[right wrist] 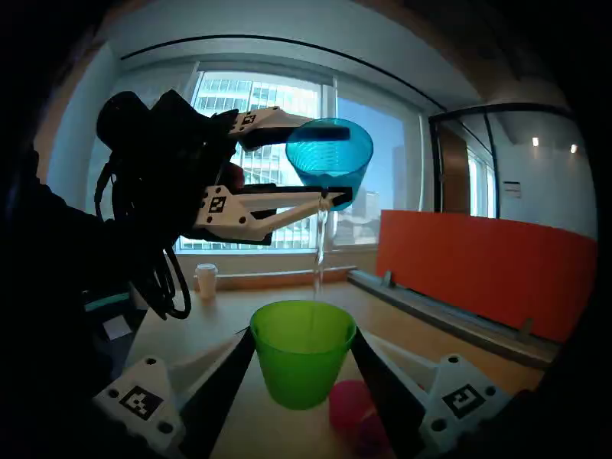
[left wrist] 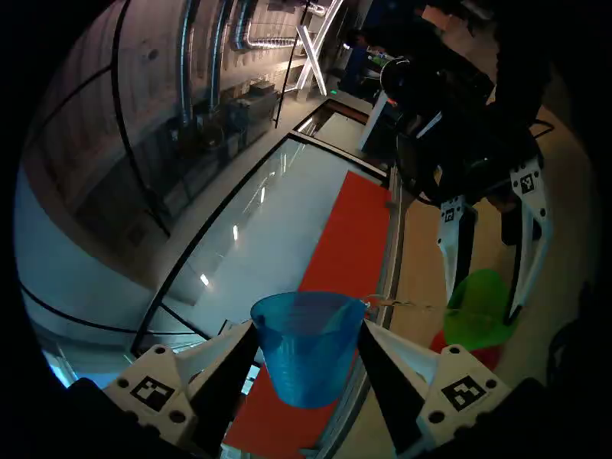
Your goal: Pour water
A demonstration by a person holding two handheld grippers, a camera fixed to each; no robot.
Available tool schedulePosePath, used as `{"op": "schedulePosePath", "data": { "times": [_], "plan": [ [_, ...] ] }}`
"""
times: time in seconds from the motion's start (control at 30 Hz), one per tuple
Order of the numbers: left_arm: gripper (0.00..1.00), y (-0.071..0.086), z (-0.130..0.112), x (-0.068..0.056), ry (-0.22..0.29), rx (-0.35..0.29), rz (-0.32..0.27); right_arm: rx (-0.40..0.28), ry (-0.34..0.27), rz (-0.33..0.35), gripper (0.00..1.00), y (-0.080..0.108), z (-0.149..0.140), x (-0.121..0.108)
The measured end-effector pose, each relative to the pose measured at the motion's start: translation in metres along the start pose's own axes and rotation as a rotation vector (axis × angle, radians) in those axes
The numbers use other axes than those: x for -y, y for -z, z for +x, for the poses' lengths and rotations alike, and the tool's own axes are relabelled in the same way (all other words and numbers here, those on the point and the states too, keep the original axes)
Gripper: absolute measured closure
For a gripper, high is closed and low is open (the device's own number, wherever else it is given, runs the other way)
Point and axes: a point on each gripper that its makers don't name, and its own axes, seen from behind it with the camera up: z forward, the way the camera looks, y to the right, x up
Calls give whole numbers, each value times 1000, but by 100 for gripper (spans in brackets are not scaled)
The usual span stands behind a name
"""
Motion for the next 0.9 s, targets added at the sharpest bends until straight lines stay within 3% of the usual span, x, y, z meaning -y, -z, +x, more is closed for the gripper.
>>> {"op": "schedulePosePath", "data": {
  "times": [0.9],
  "plan": [
    [15,7,7,0,-72,-14,7,-2,3,-10,9,1,-1,-3]
  ]
}}
